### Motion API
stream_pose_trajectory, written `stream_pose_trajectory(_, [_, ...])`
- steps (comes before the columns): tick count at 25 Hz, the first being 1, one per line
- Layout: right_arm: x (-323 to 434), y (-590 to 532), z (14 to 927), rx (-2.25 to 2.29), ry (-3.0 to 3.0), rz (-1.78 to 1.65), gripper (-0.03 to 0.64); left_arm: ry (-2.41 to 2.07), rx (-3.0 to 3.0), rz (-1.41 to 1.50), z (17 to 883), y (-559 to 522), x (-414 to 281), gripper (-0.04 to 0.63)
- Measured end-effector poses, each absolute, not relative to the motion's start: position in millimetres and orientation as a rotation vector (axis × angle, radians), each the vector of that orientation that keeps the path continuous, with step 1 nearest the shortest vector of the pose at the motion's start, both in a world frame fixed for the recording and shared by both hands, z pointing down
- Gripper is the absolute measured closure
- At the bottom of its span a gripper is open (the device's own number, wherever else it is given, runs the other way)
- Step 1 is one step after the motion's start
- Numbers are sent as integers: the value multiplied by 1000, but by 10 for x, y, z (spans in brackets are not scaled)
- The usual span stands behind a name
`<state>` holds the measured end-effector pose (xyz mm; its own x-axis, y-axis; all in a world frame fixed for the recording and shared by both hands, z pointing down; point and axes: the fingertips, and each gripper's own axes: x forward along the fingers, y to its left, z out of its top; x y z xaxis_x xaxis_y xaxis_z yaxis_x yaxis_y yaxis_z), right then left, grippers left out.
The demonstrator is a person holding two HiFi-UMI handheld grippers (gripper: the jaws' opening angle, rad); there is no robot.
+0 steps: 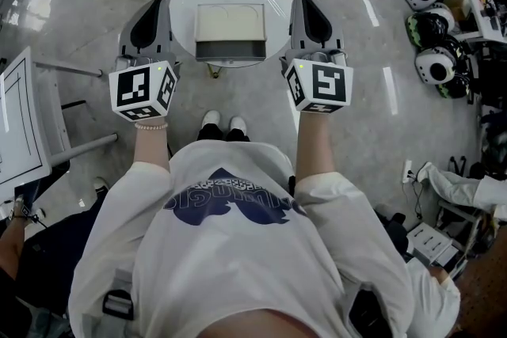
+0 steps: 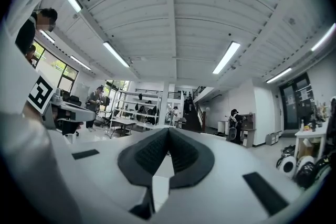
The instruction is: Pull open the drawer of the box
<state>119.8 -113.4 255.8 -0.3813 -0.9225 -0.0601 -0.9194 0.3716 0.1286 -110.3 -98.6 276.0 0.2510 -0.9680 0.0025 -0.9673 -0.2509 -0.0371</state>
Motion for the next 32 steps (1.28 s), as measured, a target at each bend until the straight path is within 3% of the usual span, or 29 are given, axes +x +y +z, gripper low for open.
stream_pose_trajectory(32, [1146, -1043, 2620, 1607, -2503, -278, 620, 1917, -2408, -54, 2662, -864, -1229, 588])
